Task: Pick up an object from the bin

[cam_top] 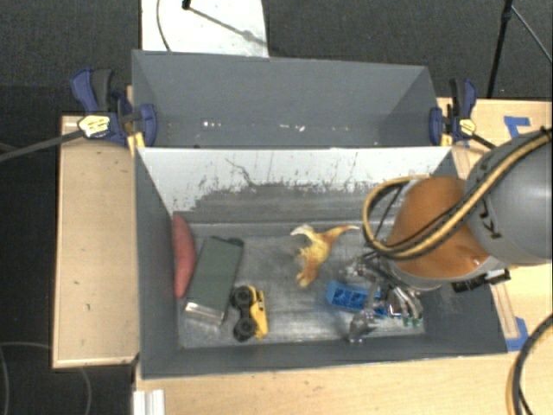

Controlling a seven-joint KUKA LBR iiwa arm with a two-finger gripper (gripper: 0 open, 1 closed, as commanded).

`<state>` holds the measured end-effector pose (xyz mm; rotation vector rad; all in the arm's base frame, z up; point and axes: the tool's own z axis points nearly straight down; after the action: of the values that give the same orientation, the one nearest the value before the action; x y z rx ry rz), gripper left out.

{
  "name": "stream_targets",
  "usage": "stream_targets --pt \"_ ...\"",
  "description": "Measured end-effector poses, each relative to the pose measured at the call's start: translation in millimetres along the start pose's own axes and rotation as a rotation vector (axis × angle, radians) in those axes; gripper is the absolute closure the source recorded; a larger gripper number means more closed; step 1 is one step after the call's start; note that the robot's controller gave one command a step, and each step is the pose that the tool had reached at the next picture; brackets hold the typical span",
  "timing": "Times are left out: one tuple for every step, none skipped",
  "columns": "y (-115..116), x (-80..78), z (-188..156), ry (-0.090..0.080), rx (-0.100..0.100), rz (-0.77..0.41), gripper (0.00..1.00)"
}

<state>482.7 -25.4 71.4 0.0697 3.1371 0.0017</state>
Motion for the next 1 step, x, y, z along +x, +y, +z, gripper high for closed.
stream_targets --pt "-3.6 0.1 -2.1 -0.009 -0.003 0.003 1.00"
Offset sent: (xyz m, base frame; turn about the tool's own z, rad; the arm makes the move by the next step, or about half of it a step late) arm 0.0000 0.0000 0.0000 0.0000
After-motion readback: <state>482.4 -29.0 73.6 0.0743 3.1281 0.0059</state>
